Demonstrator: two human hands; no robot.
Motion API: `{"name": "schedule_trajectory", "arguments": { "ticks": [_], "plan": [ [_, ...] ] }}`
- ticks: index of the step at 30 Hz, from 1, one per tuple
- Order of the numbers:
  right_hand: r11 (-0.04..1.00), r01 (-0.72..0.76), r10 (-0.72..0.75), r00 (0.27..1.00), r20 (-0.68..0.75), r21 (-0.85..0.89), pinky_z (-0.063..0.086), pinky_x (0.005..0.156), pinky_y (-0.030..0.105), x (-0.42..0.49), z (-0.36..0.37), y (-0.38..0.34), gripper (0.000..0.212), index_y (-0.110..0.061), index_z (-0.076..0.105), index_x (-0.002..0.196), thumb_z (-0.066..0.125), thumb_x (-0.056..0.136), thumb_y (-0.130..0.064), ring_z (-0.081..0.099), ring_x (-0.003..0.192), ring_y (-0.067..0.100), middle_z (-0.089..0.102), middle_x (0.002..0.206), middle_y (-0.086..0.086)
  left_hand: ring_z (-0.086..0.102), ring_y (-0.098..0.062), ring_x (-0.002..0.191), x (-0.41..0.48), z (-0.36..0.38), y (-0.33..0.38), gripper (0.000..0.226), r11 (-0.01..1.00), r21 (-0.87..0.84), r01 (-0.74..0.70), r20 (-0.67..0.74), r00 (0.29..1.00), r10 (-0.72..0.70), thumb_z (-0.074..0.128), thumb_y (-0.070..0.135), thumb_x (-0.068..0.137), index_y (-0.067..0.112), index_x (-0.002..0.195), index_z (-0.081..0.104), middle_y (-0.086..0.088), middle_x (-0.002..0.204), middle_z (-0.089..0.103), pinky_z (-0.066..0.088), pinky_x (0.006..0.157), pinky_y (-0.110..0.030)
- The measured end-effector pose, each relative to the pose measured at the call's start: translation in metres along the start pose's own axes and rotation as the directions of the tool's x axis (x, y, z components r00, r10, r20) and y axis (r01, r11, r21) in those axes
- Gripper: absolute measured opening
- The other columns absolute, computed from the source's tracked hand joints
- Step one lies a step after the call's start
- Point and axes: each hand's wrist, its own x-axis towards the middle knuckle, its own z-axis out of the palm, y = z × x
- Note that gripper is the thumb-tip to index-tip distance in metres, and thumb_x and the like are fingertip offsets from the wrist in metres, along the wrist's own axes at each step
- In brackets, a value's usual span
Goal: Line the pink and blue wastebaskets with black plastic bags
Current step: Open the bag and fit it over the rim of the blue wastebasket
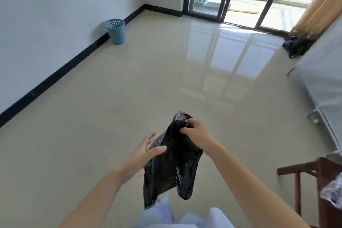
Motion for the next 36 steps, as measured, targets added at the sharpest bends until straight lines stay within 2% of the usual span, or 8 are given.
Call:
{"name": "schedule_trajectory", "arguments": {
  "ticks": [5,8,11,16,22,29,32,36],
  "plan": [
    [0.999,0.045,-0.046,0.999,0.020,0.012,0.040,0.061,0.018,0.086,0.010,-0.068,0.015,-0.012,0.065,0.095,0.062,0.083,-0.004,0.055,0.074,0.014,0.062,0.082,0.003,0.032,-0.027,0.138,0.088,-0.062,0.025,0.066,0.825,0.564,0.015,-0.230,0.963,0.140,0.051,0.041,0.091,0.021,0.148,0.024,-0.003,0.143,0.040,0.029,0.112,-0.040],
    [0.995,0.094,-0.092,0.995,0.041,-0.031,0.042,0.056,0.014,0.147,0.016,-0.098,0.021,-0.010,0.063,0.093,0.061,0.079,0.006,0.055,0.070,0.016,0.062,0.080,0.007,0.058,-0.028,0.107,0.127,-0.112,0.056,0.026,0.866,0.498,0.037,-0.329,0.933,0.149,0.042,0.029,0.095,0.020,0.114,0.057,-0.007,0.110,0.065,0.045,0.085,-0.035],
    [0.990,0.136,-0.136,0.991,-0.001,-0.049,0.044,0.056,0.011,0.216,0.022,-0.122,0.027,-0.012,0.064,0.079,0.060,0.075,0.014,0.055,0.063,0.013,0.062,0.069,0.001,0.063,-0.029,0.080,0.166,-0.161,0.090,0.023,0.877,0.479,0.021,-0.335,0.929,0.161,0.045,0.026,0.095,0.021,0.080,0.062,-0.007,0.079,0.069,0.045,0.069,-0.038],
    [0.982,0.166,-0.167,0.986,-0.008,-0.089,0.045,0.064,0.030,0.357,0.027,-0.172,0.035,-0.023,0.063,0.068,0.060,0.074,0.012,0.057,0.063,0.020,0.065,0.066,0.000,0.066,-0.026,0.083,0.274,-0.250,0.152,0.020,0.917,0.398,0.015,-0.441,0.880,0.177,0.052,0.021,0.092,0.016,0.085,0.070,-0.006,0.084,0.073,0.048,0.074,-0.034],
    [0.952,0.257,-0.261,0.965,-0.005,-0.166,0.048,0.066,0.023,0.498,0.019,-0.250,0.043,-0.025,0.063,0.066,0.058,0.070,0.018,0.063,0.064,0.003,0.068,0.068,-0.007,0.060,-0.027,0.078,0.372,-0.356,0.240,0.019,0.960,0.272,0.065,-0.559,0.823,0.103,0.052,0.015,0.090,0.015,0.077,0.065,-0.003,0.073,0.066,0.041,0.063,-0.029],
    [0.877,0.366,-0.328,0.930,0.167,-0.313,0.048,0.073,0.019,0.646,0.051,-0.338,0.034,-0.031,0.067,0.079,0.067,0.075,0.004,0.066,0.076,0.005,0.068,0.075,-0.014,0.067,-0.026,0.081,0.465,-0.485,0.300,0.014,0.993,0.114,0.040,-0.630,0.775,0.041,0.066,0.022,0.084,0.013,0.075,0.070,-0.006,0.078,0.072,0.050,0.072,-0.034],
    [0.890,0.366,-0.348,0.931,0.113,-0.272,0.046,0.069,0.008,0.723,0.072,-0.382,0.034,-0.028,0.068,0.075,0.068,0.075,0.006,0.064,0.070,-0.006,0.068,0.073,-0.016,0.066,-0.023,0.073,0.507,-0.552,0.327,0.017,0.995,0.098,0.015,-0.584,0.810,0.046,0.075,0.023,0.078,0.006,0.076,0.071,-0.012,0.075,0.073,0.051,0.072,-0.033],
    [0.906,0.343,-0.340,0.939,0.058,-0.247,0.050,0.073,0.021,0.827,0.107,-0.448,0.023,-0.020,0.070,0.077,0.069,0.075,0.003,0.067,0.077,0.012,0.070,0.075,-0.008,0.064,-0.021,0.068,0.557,-0.658,0.368,0.022,0.997,0.076,-0.009,-0.475,0.879,0.044,0.081,0.023,0.072,0.005,0.071,0.069,-0.023,0.078,0.073,0.050,0.074,-0.033]
  ]
}}
